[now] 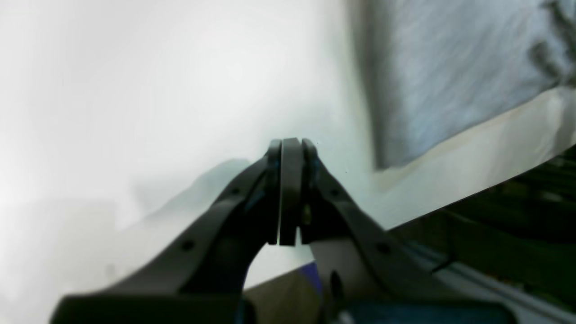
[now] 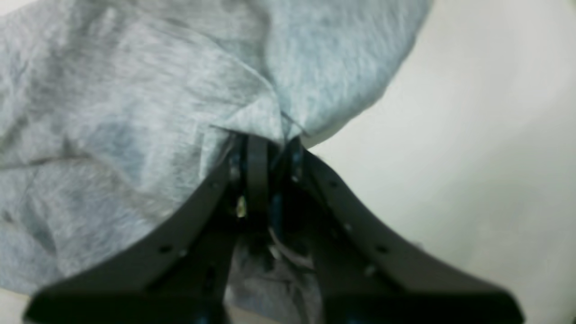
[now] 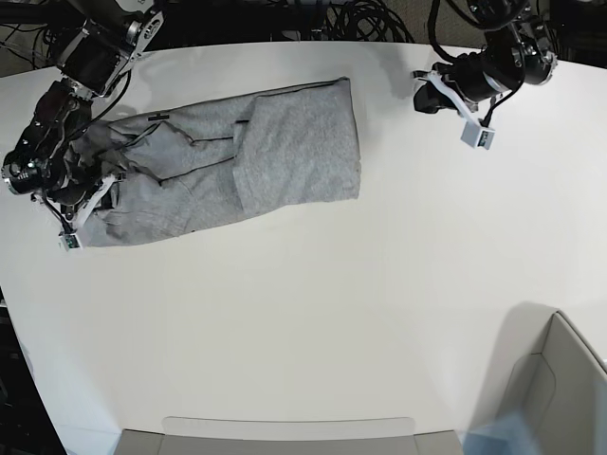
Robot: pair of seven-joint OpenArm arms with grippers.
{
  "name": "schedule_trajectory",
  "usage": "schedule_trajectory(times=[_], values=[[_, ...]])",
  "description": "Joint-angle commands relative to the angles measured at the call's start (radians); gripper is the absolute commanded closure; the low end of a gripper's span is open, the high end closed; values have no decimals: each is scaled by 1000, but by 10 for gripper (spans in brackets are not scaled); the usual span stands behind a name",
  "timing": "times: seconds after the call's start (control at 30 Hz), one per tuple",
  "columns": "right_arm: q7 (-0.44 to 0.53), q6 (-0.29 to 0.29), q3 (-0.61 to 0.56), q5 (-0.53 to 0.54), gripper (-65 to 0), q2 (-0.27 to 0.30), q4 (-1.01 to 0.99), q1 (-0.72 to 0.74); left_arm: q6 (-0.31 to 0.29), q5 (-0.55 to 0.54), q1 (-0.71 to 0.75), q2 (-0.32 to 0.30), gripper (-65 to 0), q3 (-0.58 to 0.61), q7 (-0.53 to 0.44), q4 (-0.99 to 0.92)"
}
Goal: Fold the T-shirt properly
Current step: 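Lift the shirt end with the right gripper and fold it over the middle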
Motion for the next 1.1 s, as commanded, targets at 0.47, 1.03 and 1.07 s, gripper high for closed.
schedule_trajectory(times=[0.47, 1.03, 1.07], values=[[73, -340, -580, -190, 0, -167, 451, -213, 3, -16, 31, -114, 0, -6, -10, 14], [74, -771, -1094, -209, 0, -159, 416, -216, 3, -16, 27, -111, 0, -6, -10, 14], [74, -785, -1103, -209, 0, -164, 390, -209, 3, -16, 27, -111, 0, -6, -10, 14]])
